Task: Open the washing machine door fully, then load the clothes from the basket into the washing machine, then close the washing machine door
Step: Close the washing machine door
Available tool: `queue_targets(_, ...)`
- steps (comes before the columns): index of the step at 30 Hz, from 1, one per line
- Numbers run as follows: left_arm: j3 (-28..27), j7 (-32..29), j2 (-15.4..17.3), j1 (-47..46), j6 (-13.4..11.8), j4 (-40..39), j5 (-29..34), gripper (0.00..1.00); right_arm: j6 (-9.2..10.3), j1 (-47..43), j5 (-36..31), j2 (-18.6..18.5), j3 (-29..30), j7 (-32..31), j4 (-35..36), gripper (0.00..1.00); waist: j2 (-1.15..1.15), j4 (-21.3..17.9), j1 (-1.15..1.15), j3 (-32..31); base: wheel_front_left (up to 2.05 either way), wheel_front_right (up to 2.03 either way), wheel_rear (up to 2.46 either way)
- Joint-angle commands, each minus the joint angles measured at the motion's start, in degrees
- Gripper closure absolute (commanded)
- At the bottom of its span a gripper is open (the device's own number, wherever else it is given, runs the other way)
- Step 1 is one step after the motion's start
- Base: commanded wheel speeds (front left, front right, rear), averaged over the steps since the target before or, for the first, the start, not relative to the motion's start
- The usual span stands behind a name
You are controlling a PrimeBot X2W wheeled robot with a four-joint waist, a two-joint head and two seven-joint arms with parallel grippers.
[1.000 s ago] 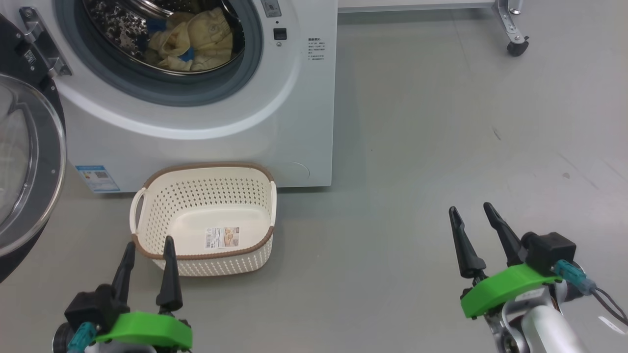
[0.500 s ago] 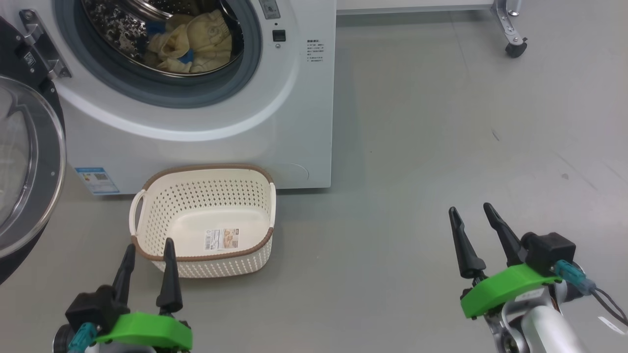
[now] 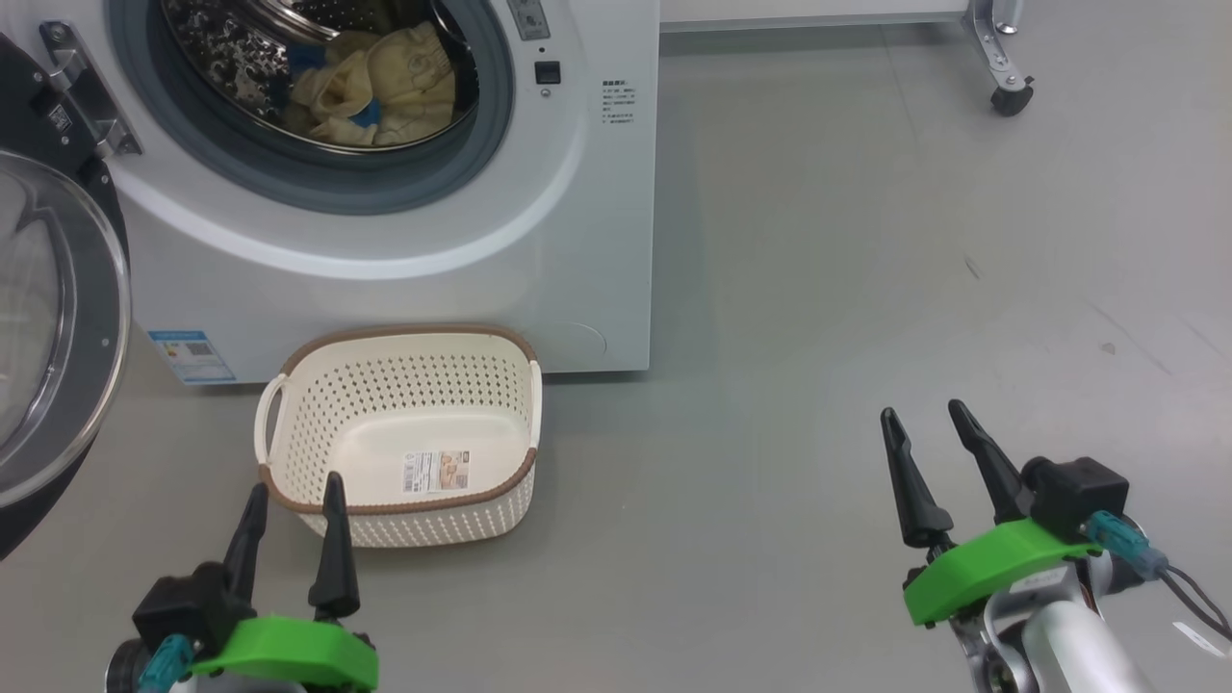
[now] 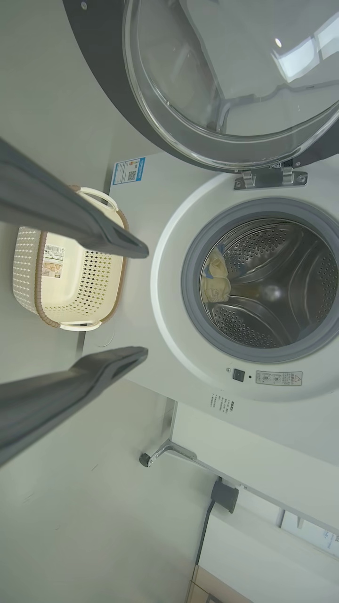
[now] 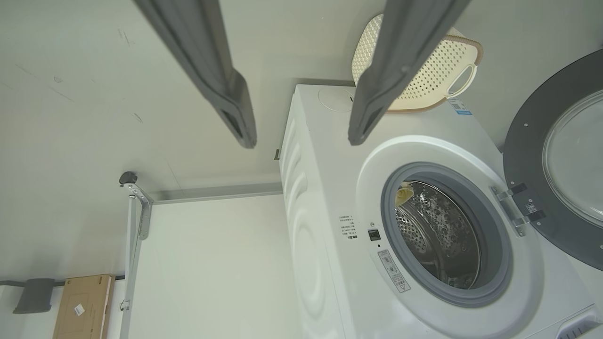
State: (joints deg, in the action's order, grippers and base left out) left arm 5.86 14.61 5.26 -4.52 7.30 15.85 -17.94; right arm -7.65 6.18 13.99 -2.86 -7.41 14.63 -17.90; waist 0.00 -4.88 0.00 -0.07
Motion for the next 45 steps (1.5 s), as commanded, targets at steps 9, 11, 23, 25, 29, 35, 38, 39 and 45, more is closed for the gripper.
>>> queue_targets(9, -2.14, 0.39, 0.41, -2.42, 0.18, -1.74, 0.91, 0.00, 0.16, 1.37, 0.04, -0.03, -0.79, 0.37, 2.30, 0.00, 0.00, 2.65, 0.00, -0.03, 0.00, 0.00, 0.00)
queue_targets(11, -2.33, 0.39, 0.39, -2.38, 0.15, -1.85, 1.06, 0.00, 0.16, 1.13, 0.15, -0.02, -0.74, 0.37, 2.46, 0.00, 0.00, 3.98, 0.00, 0.05, 0.00, 0.00, 0.00)
queue_targets(23, -1.98, 0.39, 0.92, -2.10, -0.04, -1.77, 1.67, 0.00, 0.16, 0.54, 1.28, -0.02, -1.32, 0.37, 3.38, 0.00, 0.00, 16.28, 0.00, 0.58, 0.00, 0.00, 0.00)
queue_targets(25, -1.93, 0.39, 1.18, -2.05, -0.10, -1.70, 1.65, 0.00, 0.16, 0.41, 1.57, -0.02, -1.54, 0.37, 3.39, 0.00, 0.00, 18.73, 0.00, 0.27, 0.00, 0.00, 0.00)
queue_targets(29, -2.12, 0.21, 2.02, -1.56, -0.23, -1.82, 1.34, 0.00, 0.16, 0.20, 2.22, -0.02, -2.20, 0.37, 3.29, 0.00, 0.00, 23.05, 0.00, -0.59, 0.00, 0.00, 0.00)
queue_targets(35, -2.93, -0.90, 4.10, -0.65, -0.67, -3.44, 1.23, 0.00, 0.16, 0.17, 3.90, -0.02, -3.31, 0.37, 3.61, 0.00, 0.00, 28.12, 0.00, -1.65, 0.00, 0.00, 0.00)
queue_targets(38, -3.15, -1.51, 4.72, -0.20, -0.93, -4.33, 1.09, 0.00, 0.16, -0.23, 4.74, -0.02, -3.91, 0.37, 3.60, 0.00, 0.00, 30.29, 0.00, -2.23, 0.00, 0.00, 0.00)
queue_targets(39, -3.12, -1.72, 4.85, -0.03, -1.00, -4.63, 1.06, 0.00, 0.16, -0.32, 4.99, -0.02, -4.13, 0.37, 3.59, 0.00, 0.00, 30.93, 0.00, -2.37, 0.00, 0.00, 0.00)
queue_targets(45, -3.34, -2.68, 5.62, 1.70, -1.50, -6.64, 0.47, 0.00, 0.16, 0.27, 5.90, -0.02, -5.53, 0.37, 3.57, 0.00, 0.00, 33.28, 0.00, -2.60, 0.00, 0.00, 0.00)
